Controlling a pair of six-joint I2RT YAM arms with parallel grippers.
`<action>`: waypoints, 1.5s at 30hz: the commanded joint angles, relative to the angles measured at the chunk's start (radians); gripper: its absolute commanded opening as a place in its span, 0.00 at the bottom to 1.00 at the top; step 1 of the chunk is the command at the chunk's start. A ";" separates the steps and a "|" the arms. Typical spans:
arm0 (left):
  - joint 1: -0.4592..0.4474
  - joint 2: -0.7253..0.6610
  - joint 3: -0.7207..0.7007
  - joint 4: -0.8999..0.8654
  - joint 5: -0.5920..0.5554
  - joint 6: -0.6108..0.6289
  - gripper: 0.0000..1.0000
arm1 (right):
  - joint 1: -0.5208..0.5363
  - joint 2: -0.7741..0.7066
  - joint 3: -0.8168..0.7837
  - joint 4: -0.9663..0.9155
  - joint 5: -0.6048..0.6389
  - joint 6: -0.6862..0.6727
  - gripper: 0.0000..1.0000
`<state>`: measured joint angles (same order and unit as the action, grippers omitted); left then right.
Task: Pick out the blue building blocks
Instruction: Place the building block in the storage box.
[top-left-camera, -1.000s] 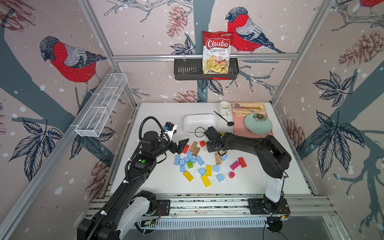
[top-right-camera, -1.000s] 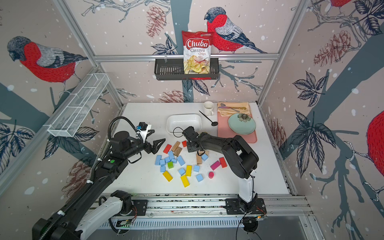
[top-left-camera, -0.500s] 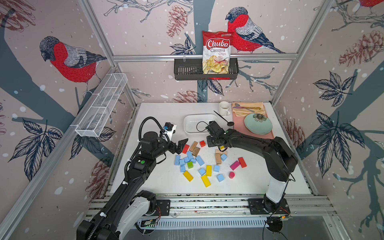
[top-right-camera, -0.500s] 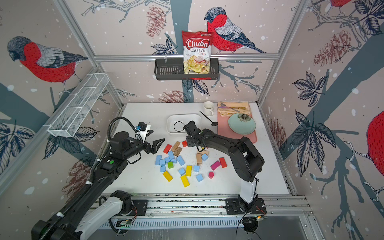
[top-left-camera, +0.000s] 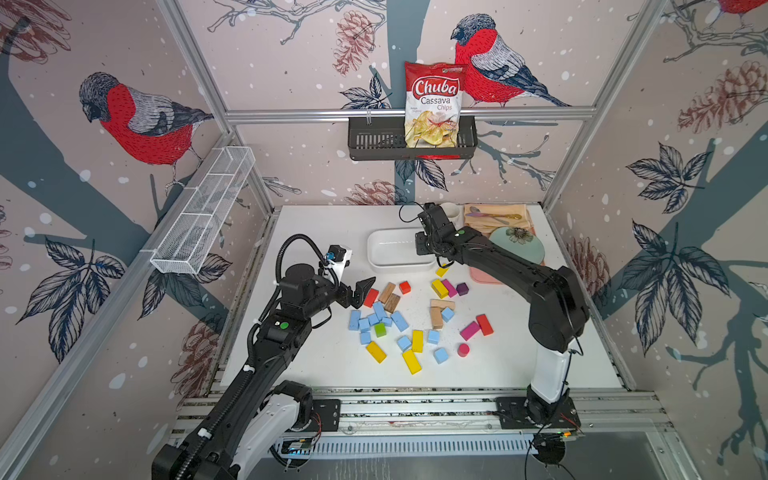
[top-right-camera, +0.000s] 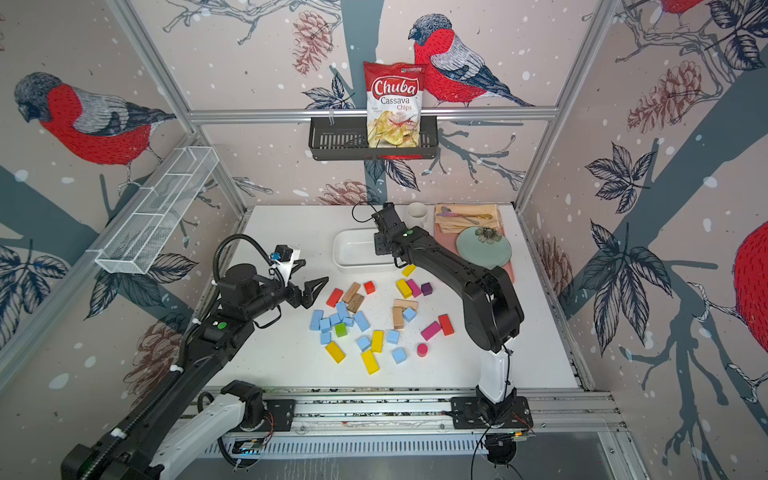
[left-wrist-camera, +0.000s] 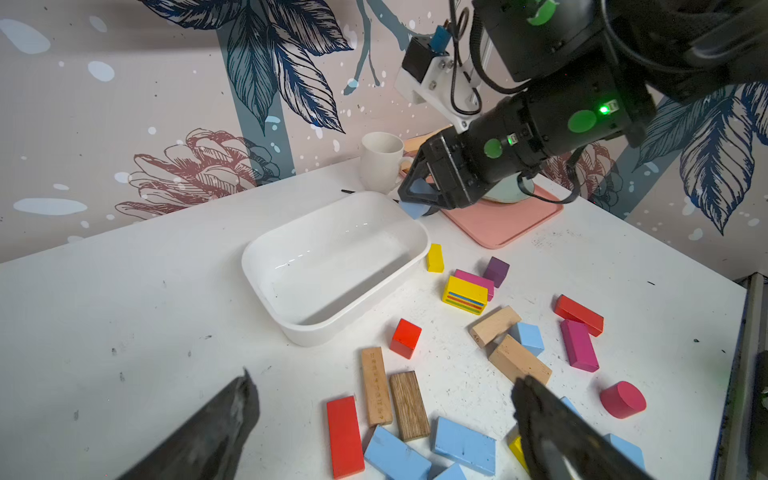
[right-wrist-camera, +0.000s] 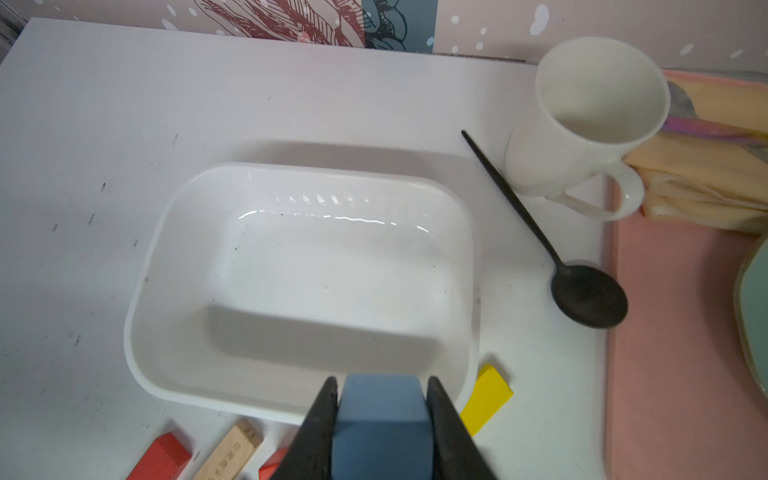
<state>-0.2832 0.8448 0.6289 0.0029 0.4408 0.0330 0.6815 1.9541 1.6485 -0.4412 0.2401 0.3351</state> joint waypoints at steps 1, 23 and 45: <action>-0.001 -0.006 0.003 0.008 -0.005 0.009 0.99 | -0.015 0.062 0.068 -0.034 0.033 -0.037 0.23; 0.001 -0.007 0.003 0.006 -0.013 0.007 0.99 | -0.105 0.406 0.410 -0.077 -0.028 -0.054 0.19; 0.001 -0.005 0.008 -0.004 -0.029 0.005 0.99 | -0.114 0.503 0.472 -0.080 -0.060 -0.032 0.35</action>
<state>-0.2832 0.8402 0.6289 -0.0048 0.4171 0.0330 0.5682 2.4512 2.1113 -0.5243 0.1837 0.2882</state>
